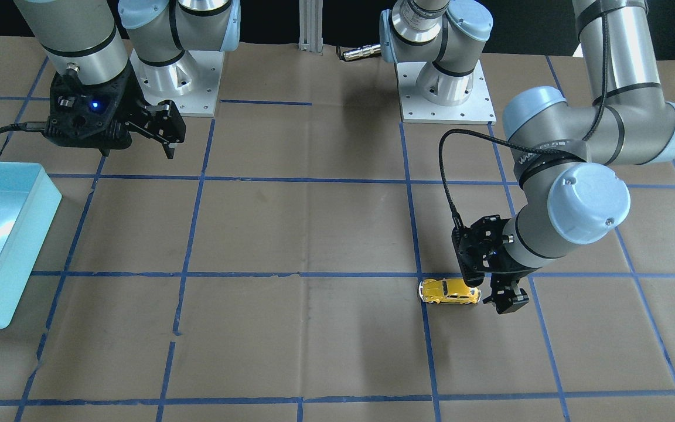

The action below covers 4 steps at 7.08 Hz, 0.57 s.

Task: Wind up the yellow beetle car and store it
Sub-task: 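Lower the left gripper over the yellow beetle car, then close the left gripper on the yellow car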

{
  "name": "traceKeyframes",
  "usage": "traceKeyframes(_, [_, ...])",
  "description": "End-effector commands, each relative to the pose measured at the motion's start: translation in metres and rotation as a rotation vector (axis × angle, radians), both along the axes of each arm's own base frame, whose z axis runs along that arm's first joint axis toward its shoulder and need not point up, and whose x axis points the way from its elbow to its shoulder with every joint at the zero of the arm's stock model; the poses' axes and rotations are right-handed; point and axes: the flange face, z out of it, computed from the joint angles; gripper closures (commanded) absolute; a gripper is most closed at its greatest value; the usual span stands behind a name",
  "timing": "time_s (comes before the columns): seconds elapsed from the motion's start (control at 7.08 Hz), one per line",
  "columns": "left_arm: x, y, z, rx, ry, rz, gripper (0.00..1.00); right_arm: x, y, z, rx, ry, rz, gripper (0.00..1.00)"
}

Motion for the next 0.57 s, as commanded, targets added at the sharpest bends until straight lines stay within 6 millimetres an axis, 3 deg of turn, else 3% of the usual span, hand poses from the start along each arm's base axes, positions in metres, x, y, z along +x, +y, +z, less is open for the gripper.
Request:
traceKeyframes(0.0, [0.001,-0.01,-0.049,-0.02,0.005,-0.031,0.01,0.0,0.0,-0.001,0.001,0.0,-0.001,0.01])
traceKeyframes(0.28, [-0.001,0.015,-0.074,-0.04,0.003,-0.036,0.01,0.0,0.0,-0.001,0.001,0.0,0.001,0.01])
traceKeyframes(0.42, [-0.001,0.011,-0.088,-0.057,0.004,-0.052,0.02,0.0,0.0,-0.001,0.001,0.0,0.001,0.01])
